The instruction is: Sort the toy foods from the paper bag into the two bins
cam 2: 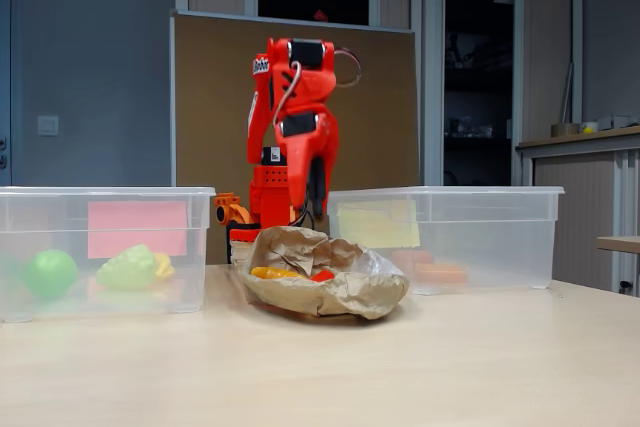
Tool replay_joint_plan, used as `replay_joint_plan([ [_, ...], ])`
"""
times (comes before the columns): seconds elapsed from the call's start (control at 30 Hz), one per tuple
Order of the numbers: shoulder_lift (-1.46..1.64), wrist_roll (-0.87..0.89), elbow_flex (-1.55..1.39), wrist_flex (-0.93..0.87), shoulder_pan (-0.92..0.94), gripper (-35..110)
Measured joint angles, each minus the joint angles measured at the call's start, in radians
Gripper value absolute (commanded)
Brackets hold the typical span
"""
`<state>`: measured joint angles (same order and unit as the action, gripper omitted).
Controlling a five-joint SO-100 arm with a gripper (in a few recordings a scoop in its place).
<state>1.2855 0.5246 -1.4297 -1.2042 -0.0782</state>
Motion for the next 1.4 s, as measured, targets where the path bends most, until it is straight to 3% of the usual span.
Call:
replay_joint_plan([
  [0.87,-0.279,0.114,0.028,0.195,0.029,28],
  [1.4,-0.281,0.072,0.109,0.091,0.075,26],
])
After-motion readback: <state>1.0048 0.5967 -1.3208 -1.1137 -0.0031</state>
